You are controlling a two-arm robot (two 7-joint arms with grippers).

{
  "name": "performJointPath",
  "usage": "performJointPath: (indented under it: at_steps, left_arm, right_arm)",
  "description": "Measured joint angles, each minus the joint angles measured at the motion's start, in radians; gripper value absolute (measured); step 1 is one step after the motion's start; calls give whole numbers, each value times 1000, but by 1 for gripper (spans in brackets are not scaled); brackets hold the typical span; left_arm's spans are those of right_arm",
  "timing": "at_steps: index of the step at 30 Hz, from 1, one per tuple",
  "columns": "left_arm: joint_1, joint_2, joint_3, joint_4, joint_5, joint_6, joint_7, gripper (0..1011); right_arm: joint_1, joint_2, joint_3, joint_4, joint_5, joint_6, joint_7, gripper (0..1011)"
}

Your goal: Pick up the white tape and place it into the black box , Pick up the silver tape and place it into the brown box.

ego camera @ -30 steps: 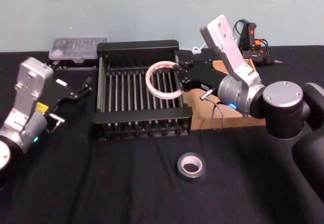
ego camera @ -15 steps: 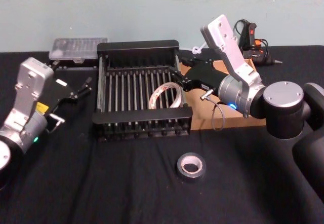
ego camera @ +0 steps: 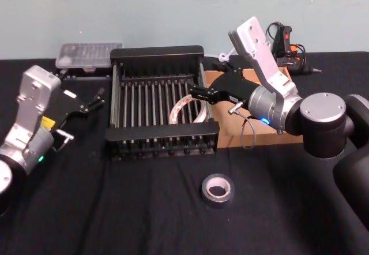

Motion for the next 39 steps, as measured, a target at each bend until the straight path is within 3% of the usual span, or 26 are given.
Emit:
performJointPath:
  at_steps: [6,15,25,31,39]
  left_arm:
    - [0,0,0,0,0,0,0,1001]
    - [0,0,0,0,0,0,0,1001]
    - [0,0,0,0,0,0,0,1001]
    - [0,0,0,0,0,0,0,1001]
    - [0,0,0,0,0,0,0,1001]
  right_arm:
    - [0,0,0,0,0,0,0,1002]
    - [-7,1,6,-6,-1,0,-3,1002]
    - [-45,27,36,-74,4,21,-4,1002]
    - [-91,77,60,-155,23,44,15,1002]
    - [-172,169,113,-279,59,49,35,1002]
